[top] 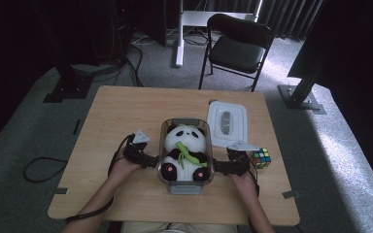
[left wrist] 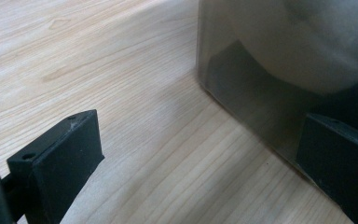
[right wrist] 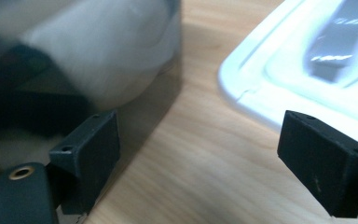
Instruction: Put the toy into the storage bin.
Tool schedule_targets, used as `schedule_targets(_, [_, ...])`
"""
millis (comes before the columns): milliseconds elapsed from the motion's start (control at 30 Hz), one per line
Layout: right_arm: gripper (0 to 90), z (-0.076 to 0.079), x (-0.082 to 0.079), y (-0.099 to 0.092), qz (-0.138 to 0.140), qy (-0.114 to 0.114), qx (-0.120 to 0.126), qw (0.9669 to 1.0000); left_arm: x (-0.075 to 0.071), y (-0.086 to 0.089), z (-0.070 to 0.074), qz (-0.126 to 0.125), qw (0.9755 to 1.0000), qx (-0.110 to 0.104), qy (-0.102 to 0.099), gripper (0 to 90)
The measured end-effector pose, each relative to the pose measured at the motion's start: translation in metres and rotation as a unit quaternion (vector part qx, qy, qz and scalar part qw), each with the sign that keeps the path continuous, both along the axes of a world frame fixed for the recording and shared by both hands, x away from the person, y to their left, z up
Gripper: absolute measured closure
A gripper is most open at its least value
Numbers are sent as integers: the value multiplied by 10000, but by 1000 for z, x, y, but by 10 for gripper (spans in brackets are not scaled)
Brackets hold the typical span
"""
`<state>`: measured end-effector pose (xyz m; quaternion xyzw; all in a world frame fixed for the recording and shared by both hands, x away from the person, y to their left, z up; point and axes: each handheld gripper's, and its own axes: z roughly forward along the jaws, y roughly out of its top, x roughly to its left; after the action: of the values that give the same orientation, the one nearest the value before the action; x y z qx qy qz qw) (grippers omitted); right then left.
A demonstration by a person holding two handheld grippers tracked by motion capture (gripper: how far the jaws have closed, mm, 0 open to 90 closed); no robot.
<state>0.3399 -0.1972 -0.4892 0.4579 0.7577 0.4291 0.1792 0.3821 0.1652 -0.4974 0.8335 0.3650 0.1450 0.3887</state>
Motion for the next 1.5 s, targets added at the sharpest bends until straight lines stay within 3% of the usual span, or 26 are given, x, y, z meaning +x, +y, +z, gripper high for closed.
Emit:
schedule_targets(133, [120, 11, -4, -10, -109, -111, 120, 9998, 1, 1, -2, -16, 9999, -77, -74, 14])
schedule_targets(300, [120, 20, -10, -19, -253, -300, 101, 9992, 1, 2, -5, -13, 9999, -132, -99, 14])
schedule_targets(400, [120, 28, -17, -37, -662, -534, 51, 9964, 1, 2, -6, -39, 9999, -107, -94, 14])
schedule_targets(700, [119, 27, -23, -71, -1365, -537, -209, 9890, 1, 3, -7, -5, 9999, -86, -148, 14])
schedule_targets(867, [120, 17, -27, -92, -1715, -324, -239, 9844, 2, 3, -6, 16, 9998, -115, -158, 14])
schedule_targets(933, [121, 14, -29, -97, -1746, -259, -211, 9841, 2, 4, -6, 8, 9998, -142, -161, 14])
schedule_targets(1000, [123, 12, -30, -98, -1774, -236, -331, 9833, 2, 3, -5, 0, 9997, -146, -177, 14])
schedule_targets(1133, [130, 6, -32, -101, -1839, -91, -275, 9825, 1, 2, -5, -12, 9997, -156, -169, 14])
schedule_targets(1300, [133, 4, -34, -102, -1964, -151, -346, 9798, 1, 2, -5, 2, 9997, -140, -176, 14])
schedule_targets(1500, [144, -8, -28, -107, -2069, 111, -435, 9773, 2, 2, -5, -18, 9998, -149, -157, 14])
